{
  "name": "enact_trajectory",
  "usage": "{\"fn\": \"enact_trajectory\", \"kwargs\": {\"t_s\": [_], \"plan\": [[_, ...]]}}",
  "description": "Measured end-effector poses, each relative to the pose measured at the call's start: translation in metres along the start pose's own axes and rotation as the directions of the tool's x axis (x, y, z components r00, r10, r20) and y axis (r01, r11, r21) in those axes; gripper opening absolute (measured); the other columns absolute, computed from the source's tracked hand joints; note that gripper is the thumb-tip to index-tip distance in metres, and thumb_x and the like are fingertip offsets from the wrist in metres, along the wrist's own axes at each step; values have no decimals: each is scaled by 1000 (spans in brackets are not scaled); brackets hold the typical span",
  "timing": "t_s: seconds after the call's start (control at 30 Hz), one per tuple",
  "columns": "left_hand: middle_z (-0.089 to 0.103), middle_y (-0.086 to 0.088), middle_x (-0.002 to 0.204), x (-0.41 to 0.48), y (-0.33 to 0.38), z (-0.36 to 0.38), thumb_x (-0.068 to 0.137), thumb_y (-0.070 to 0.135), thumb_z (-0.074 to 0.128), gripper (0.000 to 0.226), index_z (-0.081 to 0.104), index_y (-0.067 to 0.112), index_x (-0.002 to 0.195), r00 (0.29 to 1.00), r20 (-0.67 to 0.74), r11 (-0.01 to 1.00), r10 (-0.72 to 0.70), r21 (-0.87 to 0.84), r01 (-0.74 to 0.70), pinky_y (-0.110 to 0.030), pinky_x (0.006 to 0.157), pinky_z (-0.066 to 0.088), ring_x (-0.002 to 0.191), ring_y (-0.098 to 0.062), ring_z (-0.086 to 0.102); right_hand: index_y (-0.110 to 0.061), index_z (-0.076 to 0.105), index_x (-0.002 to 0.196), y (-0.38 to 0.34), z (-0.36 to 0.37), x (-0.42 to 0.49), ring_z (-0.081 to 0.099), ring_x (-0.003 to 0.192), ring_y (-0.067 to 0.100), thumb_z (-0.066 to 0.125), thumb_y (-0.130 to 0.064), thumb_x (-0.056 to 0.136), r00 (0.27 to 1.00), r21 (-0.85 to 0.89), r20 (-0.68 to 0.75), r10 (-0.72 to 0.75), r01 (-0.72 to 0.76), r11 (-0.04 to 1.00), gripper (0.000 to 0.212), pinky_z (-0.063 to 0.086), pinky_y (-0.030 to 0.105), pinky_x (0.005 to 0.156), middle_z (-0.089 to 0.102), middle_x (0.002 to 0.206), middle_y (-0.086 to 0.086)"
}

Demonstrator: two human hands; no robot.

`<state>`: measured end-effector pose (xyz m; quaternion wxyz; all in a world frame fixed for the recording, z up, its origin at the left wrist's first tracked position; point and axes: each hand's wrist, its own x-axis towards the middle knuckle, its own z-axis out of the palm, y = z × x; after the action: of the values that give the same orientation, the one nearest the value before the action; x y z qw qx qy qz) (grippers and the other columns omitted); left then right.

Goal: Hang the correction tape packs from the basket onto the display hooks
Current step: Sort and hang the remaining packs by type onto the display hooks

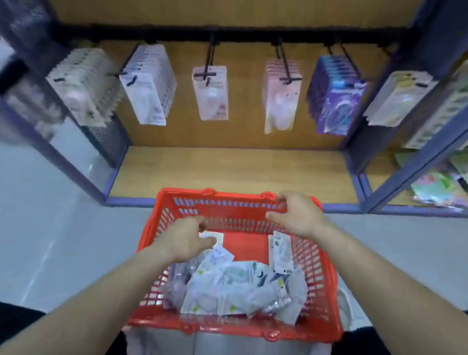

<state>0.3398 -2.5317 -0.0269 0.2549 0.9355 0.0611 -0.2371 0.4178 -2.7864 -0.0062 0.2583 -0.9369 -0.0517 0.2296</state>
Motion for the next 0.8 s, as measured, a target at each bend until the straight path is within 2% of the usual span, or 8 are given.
{"fn": "enact_trajectory", "kwargs": {"t_s": [0.07, 0.17, 0.3, 0.4, 0.47, 0.6, 0.7, 0.8], "plan": [[66, -9, 132, 1, -35, 33, 94, 36, 70, 49, 59, 10, 134, 994, 49, 994, -102, -38, 104, -27, 88, 43, 117, -26, 64, -7, 60, 135, 11, 45, 11, 63, 118, 29, 77, -37, 89, 997, 7, 76, 17, -18, 1000, 57, 47, 33, 97, 68, 127, 14], [60, -12, 140, 4, -71, 74, 93, 37, 71, 60, 52, 8, 142, 970, 90, 966, -225, -106, 234, -28, 96, 43, 126, -28, 58, -7, 54, 142, 26, 109, 26, 60, 124, 29, 74, -37, 92, 974, 1, 221, 52, -53, 999, 61, 46, 34, 102, 62, 138, 14], [39, -13, 157, 16, -96, 106, 91, 33, 74, 76, 38, 5, 152, 948, 10, 927, -318, -207, 313, -30, 113, 33, 143, -28, 40, -12, 52, 143, 41, 178, 51, 58, 126, 27, 73, -40, 92, 936, 24, 346, 70, -83, 996, 61, 47, 36, 102, 56, 144, 11], [28, -17, 160, 26, -107, 124, 90, 28, 76, 86, 27, 4, 157, 924, 12, 889, -383, -268, 372, -33, 115, 32, 146, -32, 35, -14, 48, 148, 46, 217, 69, 53, 133, 29, 71, -40, 94, 916, 50, 398, 47, -73, 996, 64, 44, 36, 105, 51, 149, 10], [25, -18, 161, 35, -113, 133, 90, 26, 76, 89, 23, 5, 159, 911, 31, 872, -411, -278, 402, -34, 112, 34, 145, -33, 35, -19, 42, 153, 50, 238, 79, 49, 136, 29, 72, -44, 92, 919, 69, 392, 32, -63, 996, 72, 43, 38, 107, 47, 153, 8], [45, -16, 143, 50, -121, 137, 84, 22, 81, 75, 43, 7, 147, 908, 20, 869, -418, -282, 407, -25, 90, 40, 125, -29, 50, -26, 28, 159, 59, 265, 93, 36, 147, 29, 78, -61, 79, 919, 27, 391, 57, -73, 997, 101, 35, 48, 116, 36, 162, 4], [48, -12, 134, 58, -127, 134, 82, 21, 82, 67, 53, 12, 142, 919, 67, 891, -388, -227, 393, -28, 97, 44, 123, -26, 52, -26, 30, 156, 65, 274, 97, 36, 146, 29, 81, -69, 69, 919, -11, 386, 78, -80, 997, 110, 31, 51, 114, 38, 160, 3], [43, -8, 132, 65, -132, 137, 82, 22, 84, 60, 59, 20, 136, 916, 83, 883, -393, -245, 401, -28, 100, 46, 117, -26, 57, -23, 39, 147, 66, 276, 96, 45, 136, 28, 82, -69, 68, 922, -21, 375, 99, -98, 995, 101, 31, 42, 98, 47, 148, 5]]}}
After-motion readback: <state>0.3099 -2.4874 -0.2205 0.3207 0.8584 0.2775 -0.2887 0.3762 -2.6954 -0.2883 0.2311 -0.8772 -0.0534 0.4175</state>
